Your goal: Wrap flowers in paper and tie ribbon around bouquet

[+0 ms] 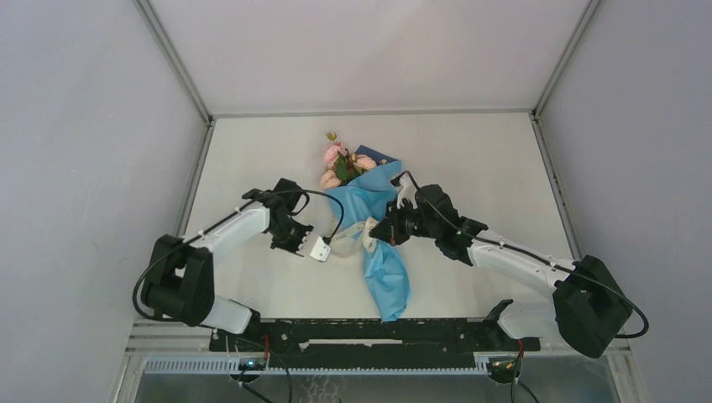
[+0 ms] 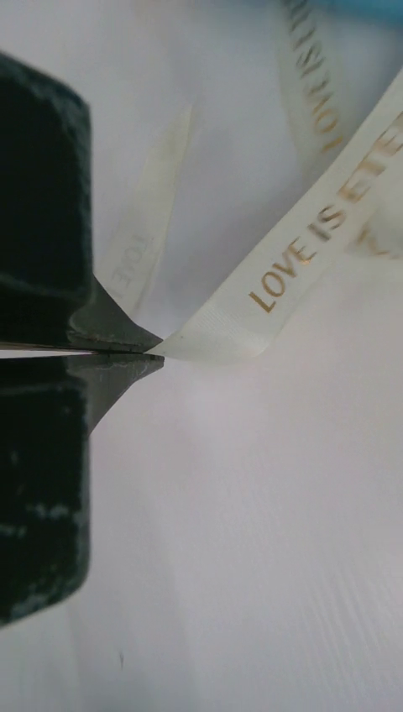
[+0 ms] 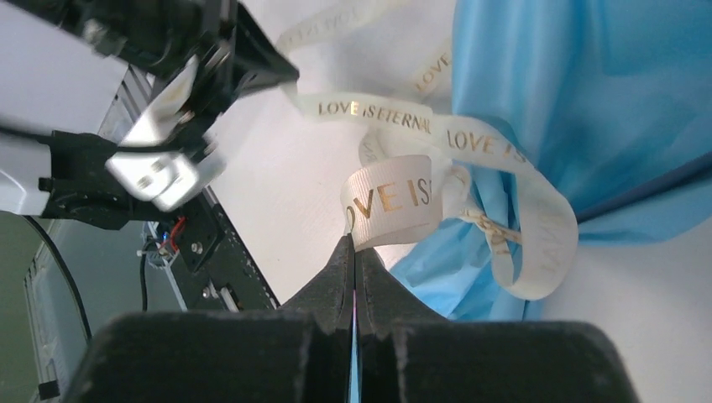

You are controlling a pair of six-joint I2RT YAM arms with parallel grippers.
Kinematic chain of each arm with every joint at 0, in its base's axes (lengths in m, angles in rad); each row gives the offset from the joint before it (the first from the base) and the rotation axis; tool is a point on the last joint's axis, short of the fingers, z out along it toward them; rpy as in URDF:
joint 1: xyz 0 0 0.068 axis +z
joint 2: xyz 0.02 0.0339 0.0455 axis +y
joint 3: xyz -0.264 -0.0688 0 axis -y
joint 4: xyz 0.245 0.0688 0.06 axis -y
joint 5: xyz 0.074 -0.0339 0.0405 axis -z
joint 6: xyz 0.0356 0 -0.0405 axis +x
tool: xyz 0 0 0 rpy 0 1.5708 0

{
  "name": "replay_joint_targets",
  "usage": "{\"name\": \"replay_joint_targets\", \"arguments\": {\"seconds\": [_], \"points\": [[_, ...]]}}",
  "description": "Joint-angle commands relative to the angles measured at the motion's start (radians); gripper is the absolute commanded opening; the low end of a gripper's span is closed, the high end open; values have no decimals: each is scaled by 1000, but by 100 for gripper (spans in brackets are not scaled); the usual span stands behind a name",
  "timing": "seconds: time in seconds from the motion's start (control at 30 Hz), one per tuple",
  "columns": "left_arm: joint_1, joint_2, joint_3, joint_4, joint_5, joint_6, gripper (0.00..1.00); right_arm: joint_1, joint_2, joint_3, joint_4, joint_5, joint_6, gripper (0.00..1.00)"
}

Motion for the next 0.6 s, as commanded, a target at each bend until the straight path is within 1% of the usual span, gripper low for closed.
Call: {"name": "replay_joint_targets", "arguments": {"seconds": [0.0,0.07,0.1,0.2,0.27,0.37,0.4,0.47,0.53,0.57], "points": [[-119,-134,141,-286,201,-137,0,-8,16,92,21,-2,20,0],[-212,-175,154,-340,270,-249,0,-19,37,120,8,-9,31,0],[-260,-196,155,-341,301,-316,0,-22,46,135,-2,-12,33,0],[-363,-241,153,-251,388,-516,0,-34,73,176,-26,-42,44,0],[-427,-251,159,-122,408,-672,0,-41,90,199,-44,-71,52,0],[-541,-246,165,78,447,-879,0,-46,101,210,-54,-73,59,0],[-598,-240,167,148,454,-934,0,-53,101,210,-54,-77,69,0],[-670,-217,175,288,458,-1034,0,-65,99,210,-54,-91,75,0],[-715,-190,182,416,480,-1130,0,-73,98,212,-54,-95,70,0],[-729,-172,187,478,487,-1170,0,-79,99,218,-85,-100,64,0]]}}
